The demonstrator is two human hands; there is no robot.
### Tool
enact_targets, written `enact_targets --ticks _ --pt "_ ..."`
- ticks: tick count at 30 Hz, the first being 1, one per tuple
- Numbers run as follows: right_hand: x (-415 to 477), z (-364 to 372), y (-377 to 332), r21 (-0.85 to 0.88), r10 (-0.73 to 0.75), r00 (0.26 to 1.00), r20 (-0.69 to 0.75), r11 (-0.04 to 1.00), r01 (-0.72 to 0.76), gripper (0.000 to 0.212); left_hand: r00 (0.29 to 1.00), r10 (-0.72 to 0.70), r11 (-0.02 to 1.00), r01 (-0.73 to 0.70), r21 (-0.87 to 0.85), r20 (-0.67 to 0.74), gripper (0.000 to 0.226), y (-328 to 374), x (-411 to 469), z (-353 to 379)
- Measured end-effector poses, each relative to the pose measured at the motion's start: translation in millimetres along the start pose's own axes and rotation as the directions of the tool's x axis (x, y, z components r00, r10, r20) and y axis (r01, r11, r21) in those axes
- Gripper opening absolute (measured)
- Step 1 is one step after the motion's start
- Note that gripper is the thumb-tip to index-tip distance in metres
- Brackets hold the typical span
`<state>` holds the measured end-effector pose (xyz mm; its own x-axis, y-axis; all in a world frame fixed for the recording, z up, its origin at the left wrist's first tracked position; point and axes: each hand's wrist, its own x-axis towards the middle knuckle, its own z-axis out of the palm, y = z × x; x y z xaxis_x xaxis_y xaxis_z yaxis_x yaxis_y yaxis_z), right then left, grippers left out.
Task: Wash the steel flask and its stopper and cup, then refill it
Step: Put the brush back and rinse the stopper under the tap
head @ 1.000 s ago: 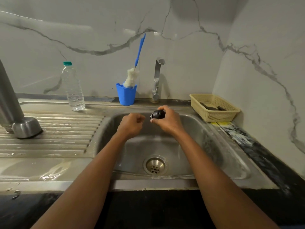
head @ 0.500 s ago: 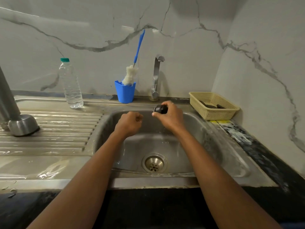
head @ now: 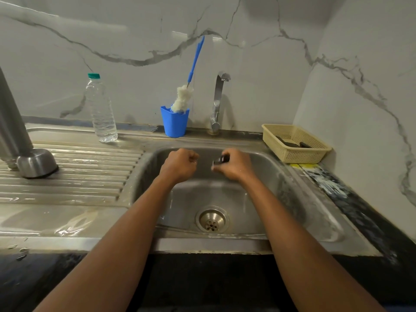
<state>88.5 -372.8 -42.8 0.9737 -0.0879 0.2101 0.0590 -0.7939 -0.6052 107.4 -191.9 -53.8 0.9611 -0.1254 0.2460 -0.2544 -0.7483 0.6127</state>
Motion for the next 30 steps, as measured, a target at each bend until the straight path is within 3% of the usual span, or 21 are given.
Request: enact_targets --ticks 2,5,8,9,12,15,18,23,26,30 --pt "-3 0 -1 -0.06 0.012 0.998 0.057 0.998 -0.008 0.038 1.0 0.005 1.0 -0.005 -0.004 0.007 0.037 1 0 0" --pt "1 -3 -1 0.036 -0.018 0.994 -0.109 0.999 0.022 0.035 1.0 0.011 1.0 -0.011 -0.002 0.001 0.037 0 1 0" --pt "-6 -1 -2 -0.111 0.015 0.995 0.1 0.994 -0.003 0.036 1.0 0.017 1.0 -0.017 0.0 0.026 0.038 -1 0 2" --pt "-5 0 -1 -0.106 0.018 0.995 0.099 0.994 -0.007 0.036 0.999 0.027 1.0 -0.027 0.0 0.036 0.039 -1 1 2" --pt "-4 -6 -7 0.042 0.009 1.0 -0.02 0.999 -0.008 0.032 0.998 0.05 0.999 -0.05 -0.001 0.048 0.045 -2 0 1" --pt "-7 -7 -9 0.053 0.064 0.989 0.134 0.996 -0.071 0.026 0.988 0.107 0.994 -0.108 0.004 0.115 0.059 3 -4 1" --pt "-9 -9 -13 0.214 0.081 0.991 0.102 0.971 -0.102 0.027 0.971 0.185 0.98 -0.172 -0.097 0.15 0.07 8 -5 2" --pt "-9 -8 -35 0.284 0.058 0.998 0.032 0.957 -0.065 0.038 0.973 0.227 0.952 -0.229 -0.201 -0.037 0.054 15 -10 -4" --pt "-16 -6 -56 0.365 0.011 1.0 -0.013 0.931 -0.005 0.043 0.974 0.168 0.942 -0.204 -0.266 -0.151 0.051 12 -19 -19" --pt "-22 3 -96 0.42 -0.078 0.995 0.054 0.906 0.048 0.045 0.982 0.03 0.941 -0.091 -0.326 -0.188 0.049 -3 -30 -52"
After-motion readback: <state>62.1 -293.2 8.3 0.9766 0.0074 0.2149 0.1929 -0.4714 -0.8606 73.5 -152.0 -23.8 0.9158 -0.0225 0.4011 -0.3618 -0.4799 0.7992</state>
